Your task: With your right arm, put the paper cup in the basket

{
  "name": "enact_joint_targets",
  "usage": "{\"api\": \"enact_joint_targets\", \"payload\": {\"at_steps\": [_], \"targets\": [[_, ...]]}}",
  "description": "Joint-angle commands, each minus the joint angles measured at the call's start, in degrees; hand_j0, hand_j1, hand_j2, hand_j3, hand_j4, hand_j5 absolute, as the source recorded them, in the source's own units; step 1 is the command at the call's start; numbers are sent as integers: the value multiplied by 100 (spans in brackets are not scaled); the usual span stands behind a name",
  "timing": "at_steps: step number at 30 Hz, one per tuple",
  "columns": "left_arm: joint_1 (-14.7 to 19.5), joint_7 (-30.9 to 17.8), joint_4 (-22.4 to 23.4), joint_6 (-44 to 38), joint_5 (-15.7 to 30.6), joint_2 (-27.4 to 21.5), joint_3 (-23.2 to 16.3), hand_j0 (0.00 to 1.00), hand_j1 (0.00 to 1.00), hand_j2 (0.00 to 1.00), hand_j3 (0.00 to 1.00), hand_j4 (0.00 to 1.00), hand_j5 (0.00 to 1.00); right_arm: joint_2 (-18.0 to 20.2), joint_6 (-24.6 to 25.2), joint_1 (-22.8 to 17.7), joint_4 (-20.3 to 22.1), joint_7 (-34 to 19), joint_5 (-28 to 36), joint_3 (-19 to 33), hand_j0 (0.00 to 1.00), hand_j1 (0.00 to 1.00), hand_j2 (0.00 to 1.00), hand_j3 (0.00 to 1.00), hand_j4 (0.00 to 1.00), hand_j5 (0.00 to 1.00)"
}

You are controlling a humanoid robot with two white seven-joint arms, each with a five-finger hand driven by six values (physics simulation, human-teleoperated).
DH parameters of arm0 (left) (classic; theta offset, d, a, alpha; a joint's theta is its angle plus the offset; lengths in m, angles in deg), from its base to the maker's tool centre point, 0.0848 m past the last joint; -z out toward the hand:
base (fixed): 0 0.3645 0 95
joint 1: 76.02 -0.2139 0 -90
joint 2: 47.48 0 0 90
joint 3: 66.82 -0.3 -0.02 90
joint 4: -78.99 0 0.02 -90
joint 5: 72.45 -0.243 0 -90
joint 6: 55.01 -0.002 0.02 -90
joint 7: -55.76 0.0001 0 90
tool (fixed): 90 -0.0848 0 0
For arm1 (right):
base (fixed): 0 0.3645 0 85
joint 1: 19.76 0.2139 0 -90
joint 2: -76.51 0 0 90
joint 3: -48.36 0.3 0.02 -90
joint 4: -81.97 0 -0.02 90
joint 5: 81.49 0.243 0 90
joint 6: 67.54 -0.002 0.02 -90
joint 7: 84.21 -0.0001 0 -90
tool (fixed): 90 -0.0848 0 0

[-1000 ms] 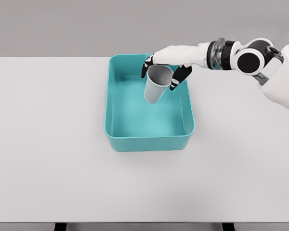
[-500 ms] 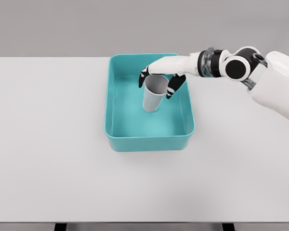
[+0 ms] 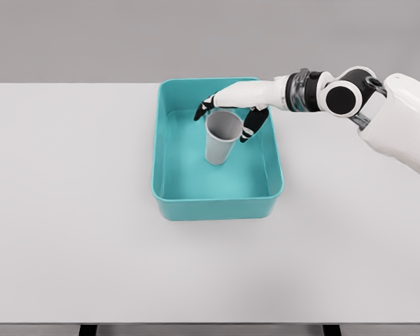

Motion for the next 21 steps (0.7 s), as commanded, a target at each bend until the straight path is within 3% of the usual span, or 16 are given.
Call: {"api": "enact_joint_targets", "payload": {"at_steps": [1, 7, 11, 14, 17, 20, 21], "targets": [[0, 4, 1, 0, 0, 0, -1, 100, 100, 100, 100, 100, 100, -3, 3, 0, 7, 2, 12, 5, 94, 94, 94, 94, 94, 94], [0, 4, 1, 0, 0, 0, -1, 100, 100, 100, 100, 100, 100, 15, 3, 26, 60, 2, 12, 31, 95, 95, 95, 95, 95, 95], [0, -5, 1, 0, 0, 0, -1, 100, 100, 100, 100, 100, 100, 190, 3, 70, 499, 2, 12, 382, 98, 98, 98, 98, 98, 98], [0, 4, 1, 0, 0, 0, -1, 100, 100, 100, 100, 100, 100, 647, 3, 0, 1018, 2, 30, 725, 99, 99, 99, 99, 99, 99], [0, 4, 1, 0, 0, 0, -1, 100, 100, 100, 100, 100, 100, 1087, -50, -465, 1483, 2, 30, 1454, 99, 99, 99, 99, 99, 99], [0, 4, 1, 0, 0, 0, -1, 100, 100, 100, 100, 100, 100, 1149, -129, -1318, 2002, 2, 30, 2957, 99, 99, 99, 99, 99, 99], [0, -5, 1, 0, 0, 0, -1, 100, 100, 100, 100, 100, 100, 1227, -155, -1441, 2142, 2, 178, 3194, 99, 99, 99, 99, 99, 99]]}}
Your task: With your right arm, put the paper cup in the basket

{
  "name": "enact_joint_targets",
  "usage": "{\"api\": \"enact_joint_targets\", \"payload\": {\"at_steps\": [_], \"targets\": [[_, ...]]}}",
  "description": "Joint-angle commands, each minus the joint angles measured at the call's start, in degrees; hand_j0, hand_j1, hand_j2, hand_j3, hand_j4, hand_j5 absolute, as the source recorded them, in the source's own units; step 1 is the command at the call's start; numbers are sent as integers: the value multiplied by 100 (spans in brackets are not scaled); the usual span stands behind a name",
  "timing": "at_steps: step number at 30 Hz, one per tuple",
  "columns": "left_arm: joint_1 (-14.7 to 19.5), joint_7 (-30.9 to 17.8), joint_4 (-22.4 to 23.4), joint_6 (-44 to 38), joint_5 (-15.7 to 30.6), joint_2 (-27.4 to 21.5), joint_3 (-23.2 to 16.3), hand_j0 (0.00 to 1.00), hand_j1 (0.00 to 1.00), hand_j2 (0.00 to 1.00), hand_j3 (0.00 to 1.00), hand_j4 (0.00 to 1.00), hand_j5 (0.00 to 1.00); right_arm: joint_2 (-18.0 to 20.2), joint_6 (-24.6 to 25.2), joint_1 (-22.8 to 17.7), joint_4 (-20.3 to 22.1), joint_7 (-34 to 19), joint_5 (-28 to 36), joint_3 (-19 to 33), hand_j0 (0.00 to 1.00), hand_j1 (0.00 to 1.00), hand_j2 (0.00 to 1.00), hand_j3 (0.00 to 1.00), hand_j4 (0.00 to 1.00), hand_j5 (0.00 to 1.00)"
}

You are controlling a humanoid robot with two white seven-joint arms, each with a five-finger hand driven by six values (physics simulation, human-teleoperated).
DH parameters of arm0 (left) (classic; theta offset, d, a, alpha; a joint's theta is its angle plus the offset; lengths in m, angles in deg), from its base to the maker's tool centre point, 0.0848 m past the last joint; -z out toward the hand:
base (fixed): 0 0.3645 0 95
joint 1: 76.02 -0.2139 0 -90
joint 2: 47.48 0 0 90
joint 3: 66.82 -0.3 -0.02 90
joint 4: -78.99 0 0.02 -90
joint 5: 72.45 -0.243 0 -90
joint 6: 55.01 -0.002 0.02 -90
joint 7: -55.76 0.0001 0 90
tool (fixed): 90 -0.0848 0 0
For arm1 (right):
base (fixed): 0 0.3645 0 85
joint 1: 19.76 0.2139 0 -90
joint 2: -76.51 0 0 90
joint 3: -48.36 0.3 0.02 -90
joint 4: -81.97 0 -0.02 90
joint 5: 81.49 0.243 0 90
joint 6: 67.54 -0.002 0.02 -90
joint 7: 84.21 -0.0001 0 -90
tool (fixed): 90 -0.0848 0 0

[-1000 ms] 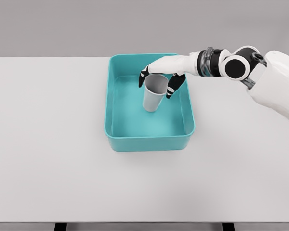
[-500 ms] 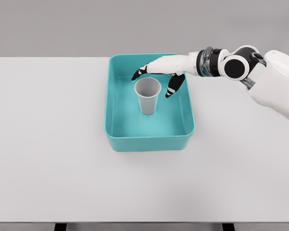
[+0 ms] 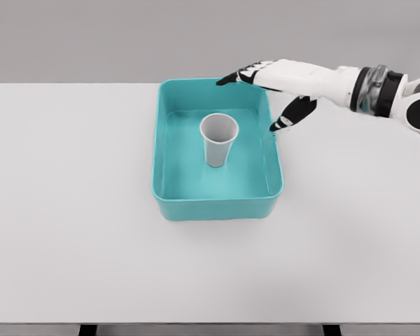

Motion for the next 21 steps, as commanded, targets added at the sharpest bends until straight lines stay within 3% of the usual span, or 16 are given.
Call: {"api": "enact_joint_targets", "payload": {"at_steps": [1, 3, 5, 7, 9, 21], "targets": [[0, 2, 1, 0, 0, 0, -1, 100, 100, 100, 100, 100, 100, 307, -132, -35, 428, 4, 488, 921, 99, 99, 99, 99, 99, 99], [0, -6, 1, 0, 0, 0, -1, 100, 100, 100, 100, 100, 100, 483, -387, -465, 472, 4, 832, 1254, 99, 99, 99, 99, 99, 99], [0, 2, 1, 0, 0, 0, -1, 100, 100, 100, 100, 100, 100, 474, -703, -1282, 481, 4, 832, 1904, 99, 99, 99, 99, 99, 99], [0, -6, 1, 0, 0, 0, -1, 100, 100, 100, 100, 100, 100, 422, -1204, -2337, 481, 4, 858, 2959, 99, 99, 99, 99, 99, 99], [0, 2, 1, 0, 0, 0, -1, 100, 100, 100, 100, 100, 100, 378, -1530, -2821, 472, 4, 884, 3417, 99, 99, 99, 99, 99, 99], [0, 2, 1, 0, 26, 0, -1, 100, 100, 100, 100, 100, 100, 307, -1556, -3094, 481, 4, 937, 3382, 99, 99, 99, 99, 99, 99]]}}
